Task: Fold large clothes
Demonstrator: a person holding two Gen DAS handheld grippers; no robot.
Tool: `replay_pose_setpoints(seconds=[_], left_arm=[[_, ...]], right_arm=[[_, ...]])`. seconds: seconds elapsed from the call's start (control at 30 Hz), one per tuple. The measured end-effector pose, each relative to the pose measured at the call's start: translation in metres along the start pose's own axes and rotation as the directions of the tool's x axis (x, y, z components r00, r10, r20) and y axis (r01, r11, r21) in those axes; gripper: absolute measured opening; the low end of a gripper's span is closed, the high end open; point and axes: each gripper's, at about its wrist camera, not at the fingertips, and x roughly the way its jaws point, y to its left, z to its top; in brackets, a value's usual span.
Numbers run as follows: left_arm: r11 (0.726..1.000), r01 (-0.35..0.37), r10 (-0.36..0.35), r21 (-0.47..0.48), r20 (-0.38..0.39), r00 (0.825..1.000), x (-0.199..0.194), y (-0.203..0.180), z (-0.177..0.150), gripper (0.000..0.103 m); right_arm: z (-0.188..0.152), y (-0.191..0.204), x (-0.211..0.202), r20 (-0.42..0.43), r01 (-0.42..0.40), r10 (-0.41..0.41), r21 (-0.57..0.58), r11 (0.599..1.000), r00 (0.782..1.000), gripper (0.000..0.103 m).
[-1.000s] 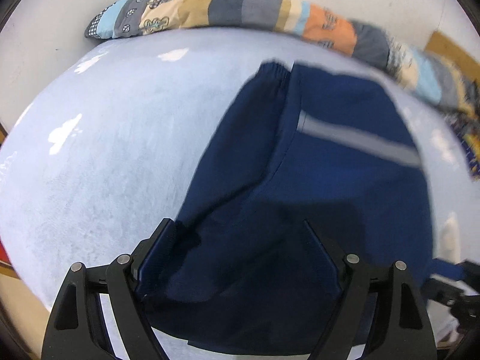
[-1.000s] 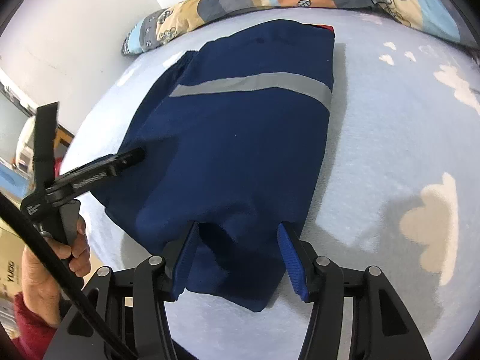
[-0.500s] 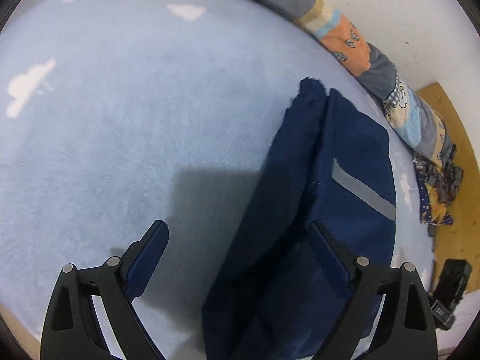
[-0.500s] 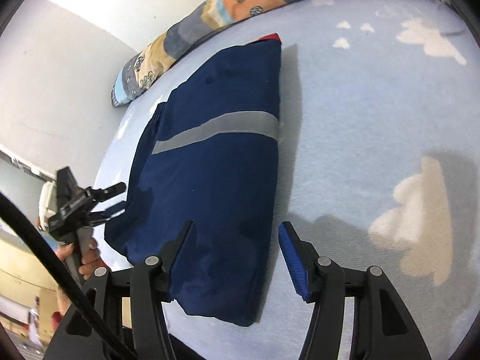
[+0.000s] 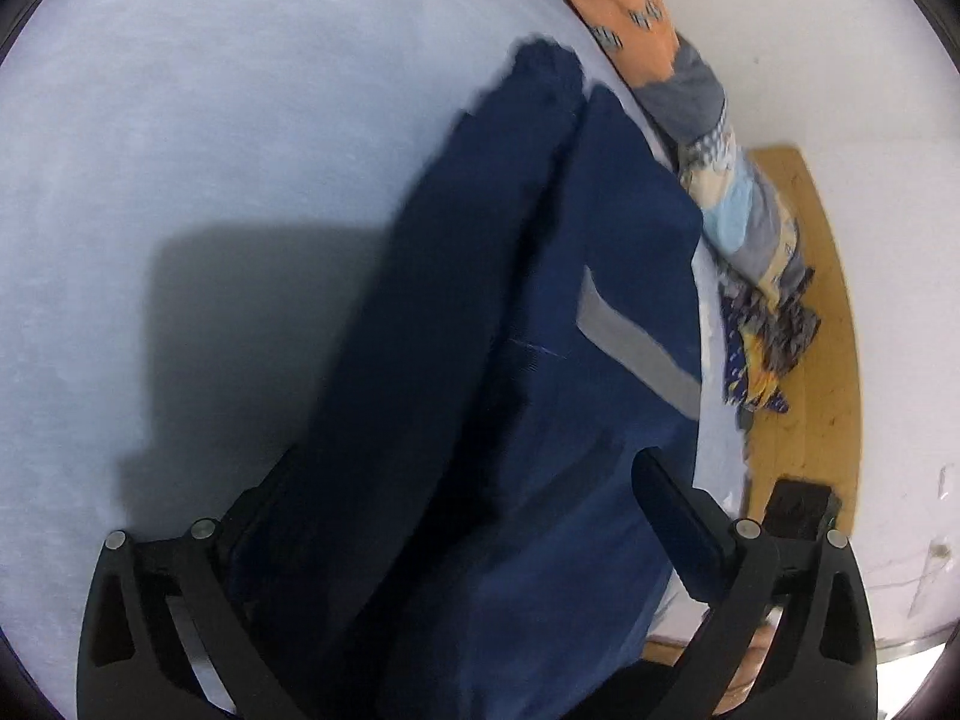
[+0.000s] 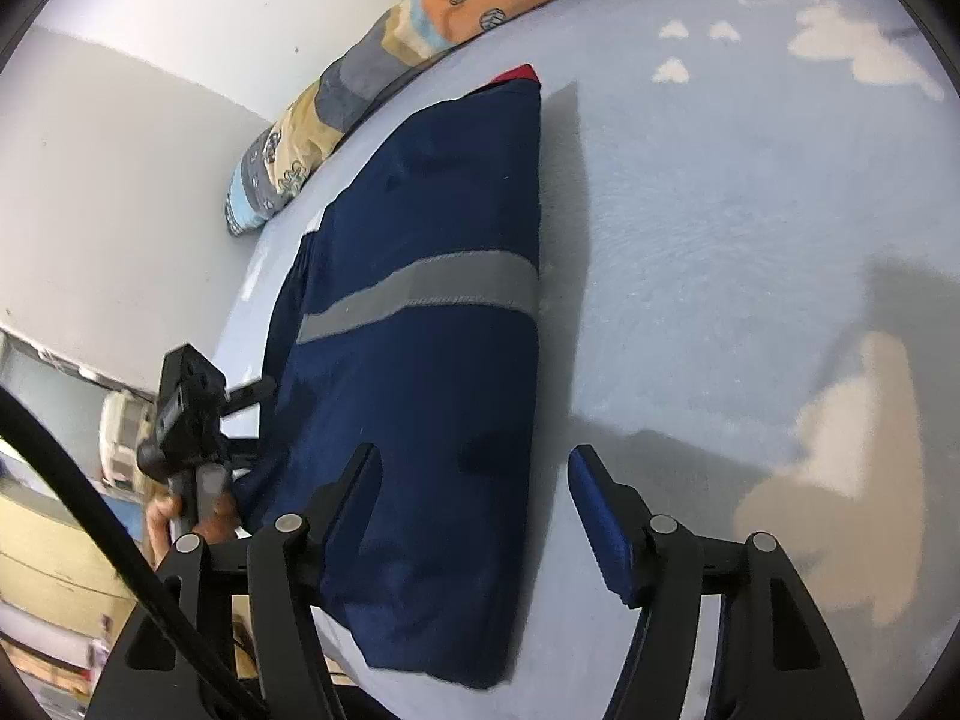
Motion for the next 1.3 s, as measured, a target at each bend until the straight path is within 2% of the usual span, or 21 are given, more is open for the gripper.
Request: replay_pose_setpoints(seconds=[0.07,0.13,0.17,0.2,0.27,0.33,0.4,0.47,0.5,0.53,0.6,0.73,0.87,0.9,0.97,1.0,1.07,1.13,1.2,1.23,1.3], left_arm=[[0.999,-0.022,0.022,0.035,-0.001,1.0,0.008,-0.011,-0.002,0.103],[0.999,0.001,0.0,0.054,-0.011,1.0,0.014,-0.019,-0.004,0.103],[0.998,-0.013,0.013,0.06,-0.001,1.0,0.016,-0.021,-0.005,0.103],[0.998,-0.018,0.017,0.065,0.01,1.0,0.018,-0.023,-0.005,0.103],[0.997,-0.01,0.008,0.071,0.025,1.0,0.017,-0.022,-0.007,0.103],[0.996,0.012,-0.016,0.087,0.043,0.999,0.017,-0.026,-0.01,0.102],[0.994,0.0,-0.006,0.105,0.057,0.998,0.018,-0.035,-0.009,0.102],[0.989,-0.037,0.026,0.147,0.076,0.997,0.016,-0.048,-0.013,0.101],[0.985,-0.045,0.031,0.166,0.085,0.996,0.016,-0.056,-0.015,0.101],[0.982,-0.048,0.031,0.181,0.096,0.995,0.014,-0.063,-0.018,0.101],[0.979,-0.035,0.013,0.202,0.11,0.994,0.009,-0.075,-0.022,0.098],[0.974,0.013,-0.037,0.226,0.102,0.994,0.011,-0.103,-0.038,0.093],[0.956,0.046,-0.068,0.289,0.068,0.995,0.026,-0.136,-0.063,0.089],[0.953,0.036,-0.056,0.301,0.057,0.997,0.034,-0.144,-0.07,0.089],[0.949,0.01,-0.021,0.314,0.031,0.999,0.053,-0.153,-0.079,0.089],[0.948,-0.026,0.019,0.318,0.024,1.0,0.062,-0.156,-0.081,0.089],[0.934,-0.164,0.157,0.318,0.047,0.986,0.072,-0.158,-0.084,0.089],[0.921,-0.232,0.217,0.314,0.083,0.973,0.065,-0.158,-0.081,0.089],[0.91,-0.287,0.249,0.298,0.16,0.955,0.049,-0.157,-0.078,0.089],[0.901,-0.318,0.266,0.295,0.202,0.942,0.041,-0.157,-0.078,0.089],[0.869,-0.396,0.317,0.296,0.281,0.906,0.029,-0.16,-0.08,0.089]], right_arm=[[0.008,-0.007,0.01,-0.013,-0.027,0.028,0.013,1.0,1.0,0.072],[0.015,-0.013,0.023,-0.027,-0.055,0.055,0.022,0.998,0.998,0.072],[0.019,-0.015,0.031,-0.039,-0.072,0.073,0.029,0.997,0.997,0.072],[0.022,-0.019,0.042,-0.052,-0.124,0.127,0.046,0.991,0.991,0.073],[0.027,-0.02,0.055,-0.053,-0.183,0.186,0.059,0.981,0.981,0.074],[0.031,-0.011,0.067,-0.033,-0.193,0.195,0.04,0.98,0.98,0.079],[0.032,0.006,0.075,-0.038,-0.145,0.144,-0.031,0.989,0.989,0.078],[0.031,0.026,0.074,-0.025,-0.086,0.084,-0.115,0.99,0.996,0.069],[0.032,0.033,0.071,-0.023,-0.053,0.051,-0.146,0.988,0.998,0.06],[0.032,0.039,0.064,-0.015,-0.048,0.046,-0.168,0.985,0.999,0.051],[0.032,0.05,0.05,-0.004,-0.032,0.032,-0.227,0.973,0.999,0.044],[0.027,0.062,0.015,0.035,0.021,-0.01,-0.318,0.948,0.999,0.043],[0.029,0.046,-0.027,0.064,0.039,-0.02,-0.306,0.951,0.998,0.043],[0.03,0.038,-0.037,0.067,0.05,-0.031,-0.305,0.951,0.997,0.043],[0.031,0.019,-0.05,0.058,0.07,-0.056,-0.289,0.955,0.997,0.043],[0.031,0.001,-0.054,0.039,0.095,-0.088,-0.249,0.964,0.995,0.045],[0.033,-0.031,-0.05,0.017,0.194,-0.194,-0.128,0.973,0.981,0.059],[0.033,-0.057,-0.054,-0.018,0.254,-0.254,-0.015,0.967,0.967,0.063],[0.037,-0.057,-0.076,0.043,0.271,-0.271,0.001,0.963,0.962,0.063],[0.037,-0.05,-0.085,0.078,0.316,-0.313,-0.028,0.948,0.946,0.063],[0.036,-0.027,-0.102,0.173,0.409,-0.388,-0.108,0.906,0.905,0.064]])
